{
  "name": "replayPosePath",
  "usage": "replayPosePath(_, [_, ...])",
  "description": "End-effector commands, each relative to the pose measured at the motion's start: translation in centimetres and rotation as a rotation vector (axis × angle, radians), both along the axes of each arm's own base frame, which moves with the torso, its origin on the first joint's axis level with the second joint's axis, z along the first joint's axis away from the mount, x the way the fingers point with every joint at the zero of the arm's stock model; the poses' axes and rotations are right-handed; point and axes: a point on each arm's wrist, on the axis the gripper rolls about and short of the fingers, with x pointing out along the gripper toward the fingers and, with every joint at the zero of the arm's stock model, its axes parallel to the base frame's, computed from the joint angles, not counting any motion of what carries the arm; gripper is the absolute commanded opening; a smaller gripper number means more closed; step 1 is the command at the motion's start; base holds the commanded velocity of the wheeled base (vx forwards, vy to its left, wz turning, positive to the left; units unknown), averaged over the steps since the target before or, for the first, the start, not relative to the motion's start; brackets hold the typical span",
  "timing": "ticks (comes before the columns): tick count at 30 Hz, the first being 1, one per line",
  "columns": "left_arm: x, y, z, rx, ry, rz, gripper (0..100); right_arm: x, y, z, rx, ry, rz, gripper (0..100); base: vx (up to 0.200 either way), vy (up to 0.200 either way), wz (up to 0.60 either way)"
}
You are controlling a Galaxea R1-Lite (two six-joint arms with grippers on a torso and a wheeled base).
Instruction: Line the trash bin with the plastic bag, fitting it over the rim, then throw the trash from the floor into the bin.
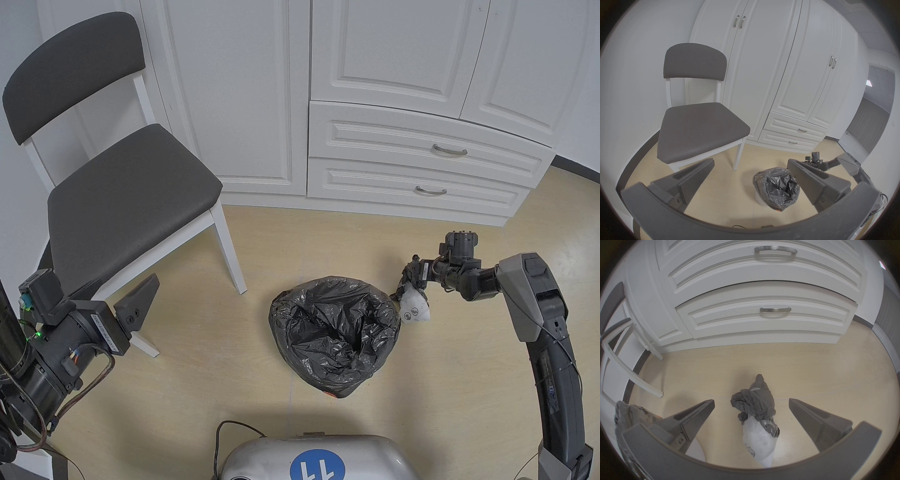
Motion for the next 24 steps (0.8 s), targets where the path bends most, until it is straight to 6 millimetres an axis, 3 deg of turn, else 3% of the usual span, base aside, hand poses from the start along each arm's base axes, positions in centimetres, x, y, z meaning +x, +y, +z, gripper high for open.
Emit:
replayPosePath(1, [0.0, 0.0, 0.2, -0.003, -0.007, 0.004, 100, 0.1, 0.1, -5.3, 0.013, 0.008, 0.026, 100, 0.0, 0.0, 0.0])
replayPosePath(14, [0.0, 0.0, 0.2, -0.001, -0.008, 0.002, 100, 0.0, 0.6, -8.7, 0.043, -0.046, 0.089, 100, 0.0, 0.0, 0.0])
replayPosePath(23, [0.0, 0.1, 0.2, -0.003, -0.009, 0.007, 100, 0.2, 0.6, -8.4, 0.103, -0.106, 0.096, 100, 0.0, 0.0, 0.0])
replayPosePath(24, [-0.1, 0.1, 0.3, -0.008, -0.015, 0.007, 100, 0.2, 0.5, -8.4, 0.104, -0.104, 0.094, 0, 0.0, 0.0, 0.0])
